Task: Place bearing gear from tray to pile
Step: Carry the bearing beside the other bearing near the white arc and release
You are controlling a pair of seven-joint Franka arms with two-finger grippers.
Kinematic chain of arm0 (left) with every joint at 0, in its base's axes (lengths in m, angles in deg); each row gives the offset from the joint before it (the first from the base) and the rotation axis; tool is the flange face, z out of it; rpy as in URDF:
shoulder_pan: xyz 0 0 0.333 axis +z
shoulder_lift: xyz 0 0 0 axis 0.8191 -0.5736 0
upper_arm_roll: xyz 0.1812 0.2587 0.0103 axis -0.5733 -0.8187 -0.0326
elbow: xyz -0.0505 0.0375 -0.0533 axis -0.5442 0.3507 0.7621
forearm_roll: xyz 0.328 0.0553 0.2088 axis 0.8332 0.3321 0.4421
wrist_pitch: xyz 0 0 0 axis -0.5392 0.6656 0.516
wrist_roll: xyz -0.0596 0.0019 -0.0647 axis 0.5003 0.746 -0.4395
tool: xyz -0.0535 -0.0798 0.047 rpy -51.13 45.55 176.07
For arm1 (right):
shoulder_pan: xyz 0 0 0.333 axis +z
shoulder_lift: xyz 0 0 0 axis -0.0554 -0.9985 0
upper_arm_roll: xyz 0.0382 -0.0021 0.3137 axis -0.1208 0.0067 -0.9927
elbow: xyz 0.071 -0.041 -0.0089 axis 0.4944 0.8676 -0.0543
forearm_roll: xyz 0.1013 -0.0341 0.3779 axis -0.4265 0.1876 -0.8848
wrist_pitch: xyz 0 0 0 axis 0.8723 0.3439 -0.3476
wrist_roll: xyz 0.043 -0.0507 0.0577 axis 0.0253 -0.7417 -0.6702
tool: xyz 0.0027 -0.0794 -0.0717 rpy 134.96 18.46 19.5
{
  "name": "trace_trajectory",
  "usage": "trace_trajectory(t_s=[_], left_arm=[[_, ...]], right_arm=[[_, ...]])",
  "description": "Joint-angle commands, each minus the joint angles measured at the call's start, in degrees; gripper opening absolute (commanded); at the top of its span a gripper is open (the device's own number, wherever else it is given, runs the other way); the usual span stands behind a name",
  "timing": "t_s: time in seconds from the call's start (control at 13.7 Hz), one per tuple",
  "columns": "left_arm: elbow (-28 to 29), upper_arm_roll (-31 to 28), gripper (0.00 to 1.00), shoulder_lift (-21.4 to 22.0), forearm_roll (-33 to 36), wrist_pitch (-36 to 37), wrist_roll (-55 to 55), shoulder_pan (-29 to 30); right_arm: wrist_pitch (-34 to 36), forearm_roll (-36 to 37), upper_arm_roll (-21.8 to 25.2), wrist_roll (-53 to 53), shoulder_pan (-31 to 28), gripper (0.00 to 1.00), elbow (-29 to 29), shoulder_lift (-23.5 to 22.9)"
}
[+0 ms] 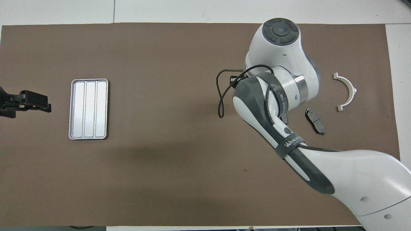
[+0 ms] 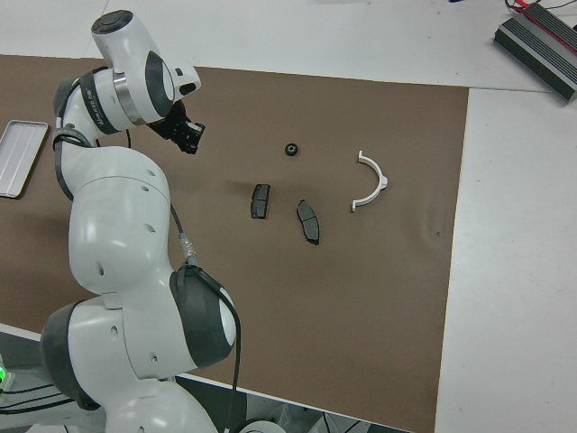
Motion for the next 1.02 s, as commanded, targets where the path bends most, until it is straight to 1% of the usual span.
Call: trace_trajectory(t_s=[0.0, 0.15, 0.29, 0.44, 0.58, 0.73, 0.95], left_arm=[[0.18, -0.52, 1.0, 0.69, -0.49, 0.92, -0.13, -0.58], [0.18, -0.52, 1.0, 0.78, -0.49, 1.0, -0.13, -0.5], [0.18, -0.52, 1.0, 0.78, -0.49, 1.0, -0.13, -0.5], [0.18, -0.52, 1.0, 0.78, -0.49, 1.0, -0.13, -0.5], [0.18, -0.52, 1.0, 0.77, -0.49, 1.0, -0.13, -0.5], [0.18, -0.52, 1.0, 0.69, -0.49, 1.0, -0.13, -0.5], [0.18, -0.52, 1.0, 0.69, -0.49, 1.0, -0.13, -0.5]], right_arm=[[0.02, -1.24, 2.14, -12.14, -3.92, 0.0, 1.74, 1.6], [-0.94, -1.23, 3.64, -21.28, -7.26, 0.0, 2.44, 1.51], [-2.95, -0.97, 4.43, -27.45, -10.25, 0.0, 3.58, 1.42], [-7.25, -0.36, 4.43, -32.72, -13.5, 0.0, 6.04, 0.99], [-11.91, -0.09, 4.43, -36.51, -16.14, 0.0, 8.24, -0.24], [-15.17, 0.08, 4.52, -40.47, -17.64, 0.0, 8.42, -1.91], [-16.58, 0.43, 4.52, -41.54, -19.31, 0.0, 8.34, -3.32]])
